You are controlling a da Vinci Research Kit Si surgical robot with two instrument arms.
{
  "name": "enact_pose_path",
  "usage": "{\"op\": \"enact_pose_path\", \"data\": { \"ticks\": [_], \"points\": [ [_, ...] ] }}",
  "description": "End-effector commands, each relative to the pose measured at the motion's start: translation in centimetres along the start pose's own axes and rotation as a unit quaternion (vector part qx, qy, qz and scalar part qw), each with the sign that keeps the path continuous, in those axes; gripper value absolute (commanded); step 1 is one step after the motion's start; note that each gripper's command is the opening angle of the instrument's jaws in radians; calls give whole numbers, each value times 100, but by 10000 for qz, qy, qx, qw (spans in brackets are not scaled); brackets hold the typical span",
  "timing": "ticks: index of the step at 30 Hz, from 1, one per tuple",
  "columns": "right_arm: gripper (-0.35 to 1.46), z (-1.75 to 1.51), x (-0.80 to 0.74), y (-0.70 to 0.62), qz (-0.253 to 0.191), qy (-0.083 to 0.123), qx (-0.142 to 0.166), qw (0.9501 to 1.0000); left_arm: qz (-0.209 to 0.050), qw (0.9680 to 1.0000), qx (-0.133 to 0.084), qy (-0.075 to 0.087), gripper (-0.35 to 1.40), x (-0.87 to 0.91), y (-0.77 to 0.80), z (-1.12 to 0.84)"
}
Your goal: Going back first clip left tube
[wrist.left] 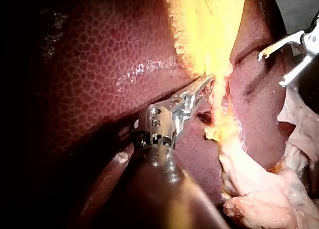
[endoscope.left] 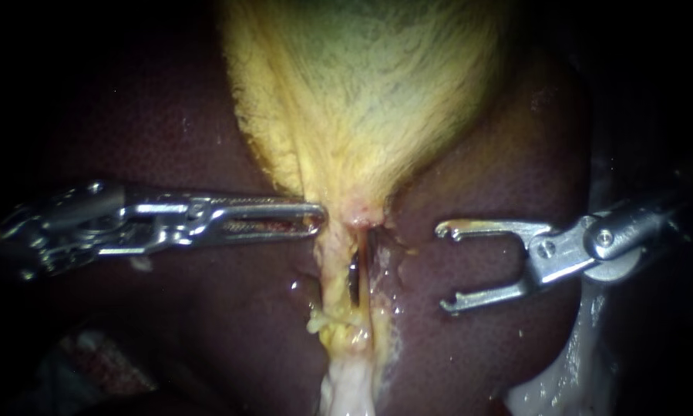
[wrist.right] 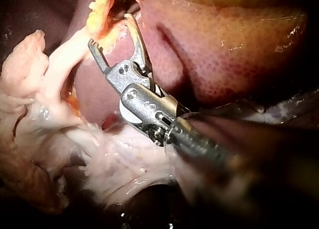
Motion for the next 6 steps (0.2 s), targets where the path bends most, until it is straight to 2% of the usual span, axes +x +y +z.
{"op": "enact_pose_path", "data": {
  "ticks": [1,6],
  "points": [
    [60,0,0,0,8,0,-3,10000,0,10000,2,1,-35,0,0,0],
    [60,0,1,0,11,13,-9,10000,-1,10000,2,0,-35,-1,0,0]
  ]
}}
